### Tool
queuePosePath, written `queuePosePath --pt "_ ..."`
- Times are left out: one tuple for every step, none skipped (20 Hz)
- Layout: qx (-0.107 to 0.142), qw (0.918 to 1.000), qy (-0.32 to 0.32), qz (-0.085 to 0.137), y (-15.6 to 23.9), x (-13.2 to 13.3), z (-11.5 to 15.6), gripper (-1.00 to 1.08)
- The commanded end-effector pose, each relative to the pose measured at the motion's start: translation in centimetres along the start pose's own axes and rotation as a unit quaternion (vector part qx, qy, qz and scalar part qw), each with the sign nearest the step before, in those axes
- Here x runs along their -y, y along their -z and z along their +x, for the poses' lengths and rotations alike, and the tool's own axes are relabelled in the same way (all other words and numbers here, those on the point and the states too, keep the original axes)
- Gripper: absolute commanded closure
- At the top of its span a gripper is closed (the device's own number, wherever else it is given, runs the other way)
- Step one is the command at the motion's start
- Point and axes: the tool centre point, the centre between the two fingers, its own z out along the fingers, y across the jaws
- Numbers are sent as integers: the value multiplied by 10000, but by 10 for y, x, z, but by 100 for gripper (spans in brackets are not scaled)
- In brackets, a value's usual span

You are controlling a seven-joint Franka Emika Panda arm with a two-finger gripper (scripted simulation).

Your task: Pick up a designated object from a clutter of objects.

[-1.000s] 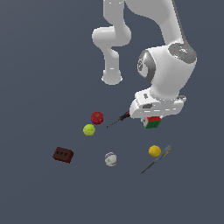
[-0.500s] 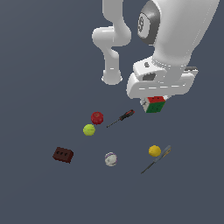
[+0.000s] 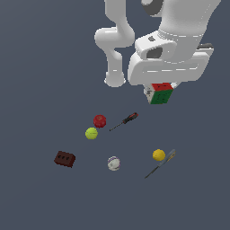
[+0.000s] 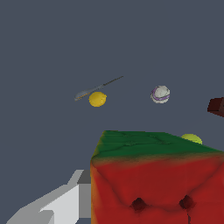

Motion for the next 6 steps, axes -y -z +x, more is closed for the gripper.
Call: queuePosePath --pt "-4 10000 1 -1 8 -2 0 108" --pt "-4 10000 1 -1 10 -2 1 108" --pt "-4 10000 1 -1 11 -2 1 108" --pt "-4 10000 1 -1 12 -2 1 108" --pt "-4 10000 1 -1 12 -2 1 108" --pt "-4 10000 1 -1 12 -2 2 108"
